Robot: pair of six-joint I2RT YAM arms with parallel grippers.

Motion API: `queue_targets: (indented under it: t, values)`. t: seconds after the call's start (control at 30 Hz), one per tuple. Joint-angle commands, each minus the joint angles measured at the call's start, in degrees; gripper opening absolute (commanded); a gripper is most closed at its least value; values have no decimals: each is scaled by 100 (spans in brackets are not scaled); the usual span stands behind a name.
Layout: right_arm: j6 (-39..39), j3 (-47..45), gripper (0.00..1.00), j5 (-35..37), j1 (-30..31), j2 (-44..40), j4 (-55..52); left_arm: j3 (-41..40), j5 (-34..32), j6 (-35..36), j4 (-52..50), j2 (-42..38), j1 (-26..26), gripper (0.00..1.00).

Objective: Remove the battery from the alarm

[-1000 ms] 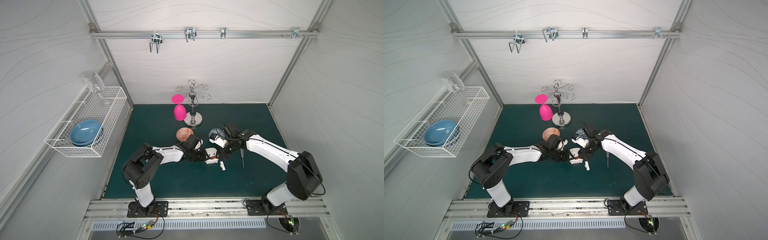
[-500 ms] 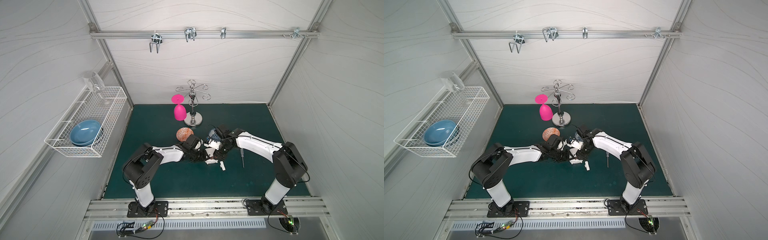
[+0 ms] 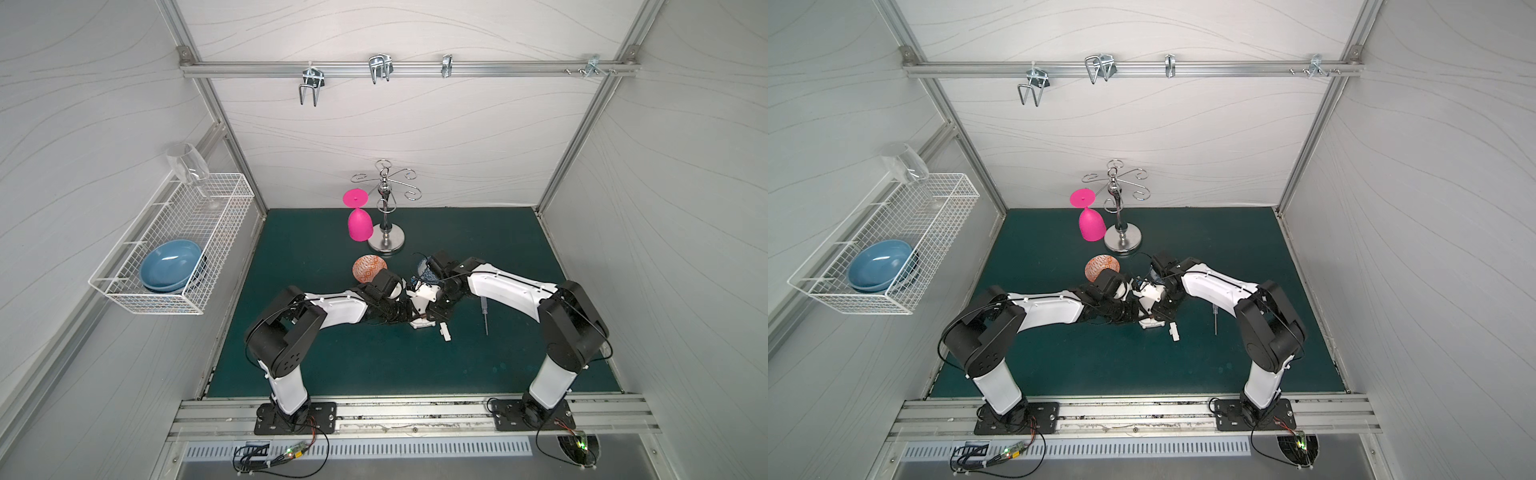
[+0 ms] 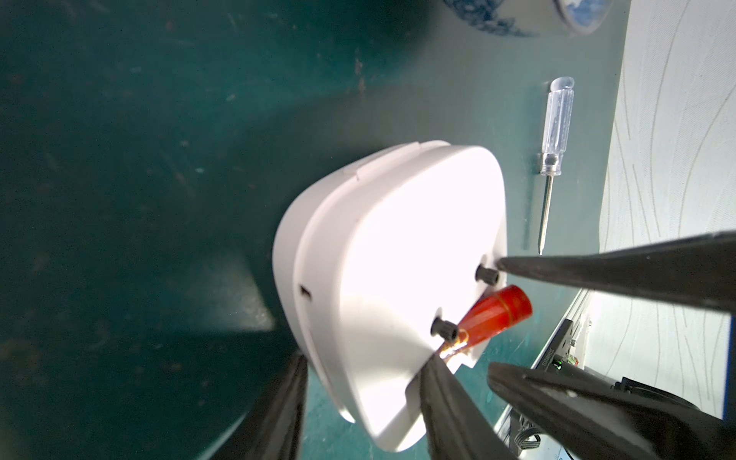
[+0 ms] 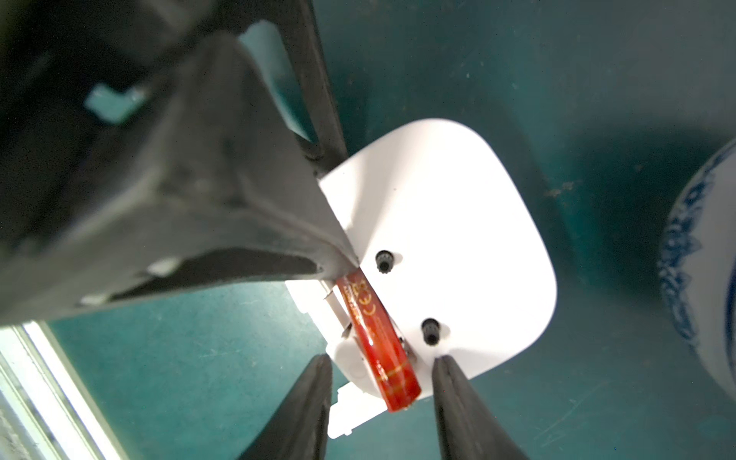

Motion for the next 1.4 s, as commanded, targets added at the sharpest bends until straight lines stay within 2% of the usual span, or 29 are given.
queue_targets:
  t: [0.0,0.2,0.37,0.5,0.6,0.83,1.1,1.23,1.37]
  values:
    - [25,20,35,-26,57,29,-302,-18,-417,120,-458,301,-56,50]
    - [178,-101,18,137,36,-222,-490,-28,-387,95,-431,211,-50,50]
    - [270,-112,7,232,-66,-596,-646,7,-315,111,-412,-48,-43,58]
    - [600,-147,6,201,-498,-1105,-704,-53,-187,132,-285,-584,11,67]
    - [1102,-133,6,522,-1009,-1218,-771,-143,-218,185,-262,-972,67,71]
    - [2354,-233,7,1150,-1855,-705,-737,-93,-171,248,-278,-1099,173,68]
    - [2820,-351,20,1184,-1864,54,-395,383,13,518,-342,-605,189,64]
    - [2866,-445,28,1192,-1862,95,-367,613,115,588,-319,-371,225,62]
    - [2970,-457,42,1074,-1865,-225,-397,854,153,635,-352,-177,281,60]
